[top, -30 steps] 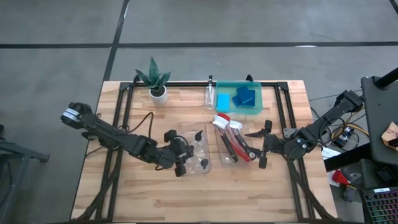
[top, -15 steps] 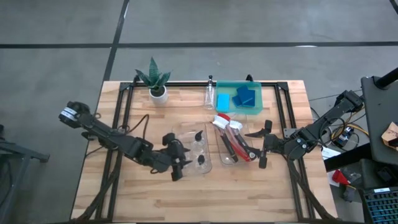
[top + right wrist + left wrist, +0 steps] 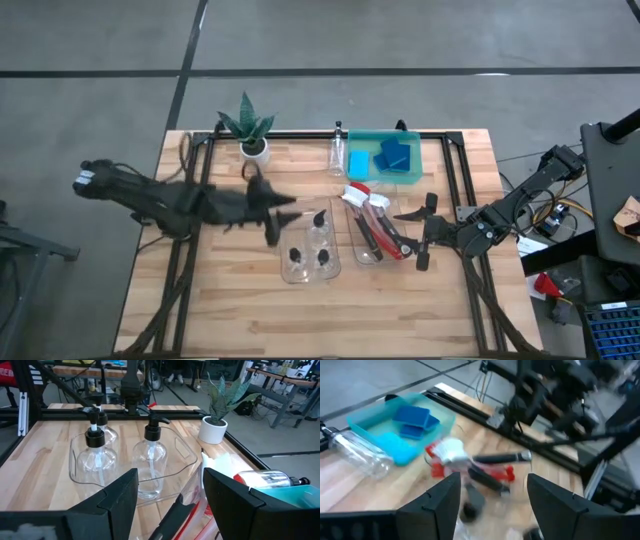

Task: Pick & Place Kitchen Sink Supplies
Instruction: Put the transparent soap dispenser into the left transparent bin

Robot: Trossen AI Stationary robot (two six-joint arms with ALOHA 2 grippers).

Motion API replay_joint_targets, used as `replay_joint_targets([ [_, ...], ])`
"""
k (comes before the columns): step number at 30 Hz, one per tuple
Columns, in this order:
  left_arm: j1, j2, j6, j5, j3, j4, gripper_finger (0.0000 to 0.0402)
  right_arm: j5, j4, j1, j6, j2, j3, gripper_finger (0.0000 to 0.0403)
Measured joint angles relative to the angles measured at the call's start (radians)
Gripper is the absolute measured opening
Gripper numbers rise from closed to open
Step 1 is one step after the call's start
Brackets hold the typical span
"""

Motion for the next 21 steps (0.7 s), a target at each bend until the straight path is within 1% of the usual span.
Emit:
replay_joint_targets([
  [3,0.152,0.003,0.016,0.147,0.038,0.000,0.0220,0.003,0.000,0.000,0.003,0.000,0.000,0.0221],
  [7,0.344,0.049,0.029,0.255,0.114,-0.005,0.0220,-0.001,0.000,0.000,0.010,0.000,0.000,0.0221],
  [12,0.561,0.150,0.054,0.387,0.226,-0.025,0.0220,-0.030,0.000,0.000,0.012,0.000,0.000,0.0221],
  [16,0.674,0.265,0.064,0.492,0.318,-0.067,0.0220,-0.031,0.000,0.000,0.012,0.000,0.000,0.0221],
  [21,0.754,0.415,0.099,0.536,0.429,-0.133,0.0223,-0.031,0.000,0.000,0.012,0.000,0.000,0.0221],
])
